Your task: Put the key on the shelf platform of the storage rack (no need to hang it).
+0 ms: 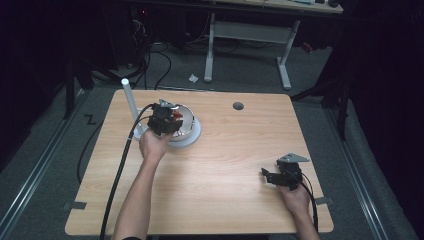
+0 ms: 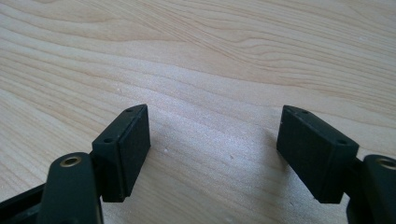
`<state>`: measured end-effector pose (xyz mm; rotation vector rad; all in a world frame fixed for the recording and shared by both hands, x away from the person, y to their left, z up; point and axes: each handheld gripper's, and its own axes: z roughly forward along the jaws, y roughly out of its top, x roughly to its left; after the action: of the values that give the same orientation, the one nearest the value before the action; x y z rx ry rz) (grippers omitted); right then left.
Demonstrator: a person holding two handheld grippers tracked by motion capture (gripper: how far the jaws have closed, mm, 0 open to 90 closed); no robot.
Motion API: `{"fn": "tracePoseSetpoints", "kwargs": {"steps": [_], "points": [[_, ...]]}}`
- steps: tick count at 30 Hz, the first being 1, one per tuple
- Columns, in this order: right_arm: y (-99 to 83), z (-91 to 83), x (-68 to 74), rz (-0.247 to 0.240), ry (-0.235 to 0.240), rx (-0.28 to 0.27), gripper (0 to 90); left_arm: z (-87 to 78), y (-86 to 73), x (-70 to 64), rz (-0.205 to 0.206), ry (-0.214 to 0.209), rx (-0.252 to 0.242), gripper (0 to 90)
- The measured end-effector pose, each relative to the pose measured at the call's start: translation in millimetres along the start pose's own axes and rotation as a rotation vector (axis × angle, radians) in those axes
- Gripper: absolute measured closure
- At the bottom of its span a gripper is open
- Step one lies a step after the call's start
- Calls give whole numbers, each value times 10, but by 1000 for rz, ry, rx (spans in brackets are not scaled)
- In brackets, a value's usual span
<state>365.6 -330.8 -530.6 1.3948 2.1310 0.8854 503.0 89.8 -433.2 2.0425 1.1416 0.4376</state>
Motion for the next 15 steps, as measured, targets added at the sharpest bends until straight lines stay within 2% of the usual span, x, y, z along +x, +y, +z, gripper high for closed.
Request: {"fn": "tracePoseSetpoints", "kwargs": {"steps": [7, 15], "points": [[0, 0, 0, 0, 0, 0, 257, 84, -25, 15, -3, 11, 28, 649], [0, 0, 0, 0, 0, 0, 257, 170, -71, 61, -28, 27, 55, 647]]}}
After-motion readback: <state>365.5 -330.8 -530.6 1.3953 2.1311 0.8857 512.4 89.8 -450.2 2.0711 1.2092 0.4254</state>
